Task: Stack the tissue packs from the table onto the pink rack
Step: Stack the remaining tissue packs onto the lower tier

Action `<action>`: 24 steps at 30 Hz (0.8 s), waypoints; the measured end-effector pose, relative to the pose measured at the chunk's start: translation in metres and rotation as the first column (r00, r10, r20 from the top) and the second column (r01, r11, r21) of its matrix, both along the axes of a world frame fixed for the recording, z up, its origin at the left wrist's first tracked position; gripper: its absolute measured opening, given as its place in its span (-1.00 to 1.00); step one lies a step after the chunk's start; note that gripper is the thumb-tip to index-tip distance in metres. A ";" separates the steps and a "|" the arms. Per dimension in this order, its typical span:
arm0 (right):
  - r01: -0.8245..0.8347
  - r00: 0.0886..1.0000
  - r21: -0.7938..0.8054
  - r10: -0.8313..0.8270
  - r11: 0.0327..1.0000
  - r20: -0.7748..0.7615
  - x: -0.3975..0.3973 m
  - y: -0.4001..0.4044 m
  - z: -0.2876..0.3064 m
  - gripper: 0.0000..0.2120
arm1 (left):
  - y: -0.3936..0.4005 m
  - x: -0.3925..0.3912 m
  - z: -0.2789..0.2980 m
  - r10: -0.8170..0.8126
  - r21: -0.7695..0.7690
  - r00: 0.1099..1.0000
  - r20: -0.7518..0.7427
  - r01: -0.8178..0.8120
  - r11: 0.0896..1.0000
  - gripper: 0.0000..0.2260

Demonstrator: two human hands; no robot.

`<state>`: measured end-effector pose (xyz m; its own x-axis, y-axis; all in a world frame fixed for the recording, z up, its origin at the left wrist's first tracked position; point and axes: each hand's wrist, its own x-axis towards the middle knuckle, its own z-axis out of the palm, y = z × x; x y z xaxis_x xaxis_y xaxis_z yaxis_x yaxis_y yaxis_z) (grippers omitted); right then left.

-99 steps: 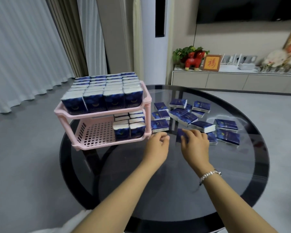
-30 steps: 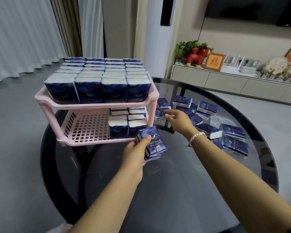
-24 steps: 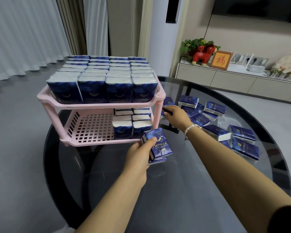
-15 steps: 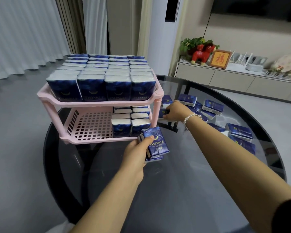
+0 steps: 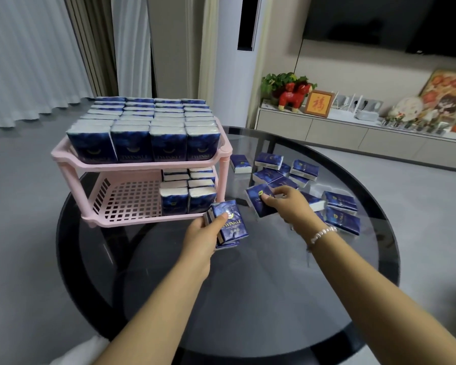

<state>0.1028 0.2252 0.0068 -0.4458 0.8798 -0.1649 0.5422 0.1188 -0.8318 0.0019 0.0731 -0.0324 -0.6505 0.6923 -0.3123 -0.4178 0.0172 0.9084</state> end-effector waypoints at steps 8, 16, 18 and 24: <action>-0.109 0.911 -0.152 0.038 0.982 -0.411 0.029 -0.056 0.001 -0.81 | 0.006 0.017 0.004 -0.026 0.086 0.996 -0.091 0.034 0.996 -0.72; -0.119 0.937 -0.018 0.107 0.993 -0.333 0.037 -0.060 -0.001 -0.80 | 0.012 0.019 0.001 -0.124 0.099 0.984 -0.126 0.137 0.986 -0.31; -0.069 0.953 0.071 0.087 0.995 -0.291 0.040 -0.050 0.001 -0.87 | 0.015 0.018 -0.003 -0.113 0.093 0.987 -0.118 0.124 0.988 -0.43; 0.111 0.921 0.591 -0.306 0.799 0.240 0.048 0.028 -0.014 -0.59 | 0.017 0.015 -0.008 -0.107 0.117 0.989 -0.100 0.119 0.986 -0.74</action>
<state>0.1511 0.2531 -0.0077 -0.2513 0.9246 0.2863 0.8226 0.3598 -0.4402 0.0173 0.0902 -0.0402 -0.5884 0.7921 -0.1625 -0.3327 -0.0541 0.9415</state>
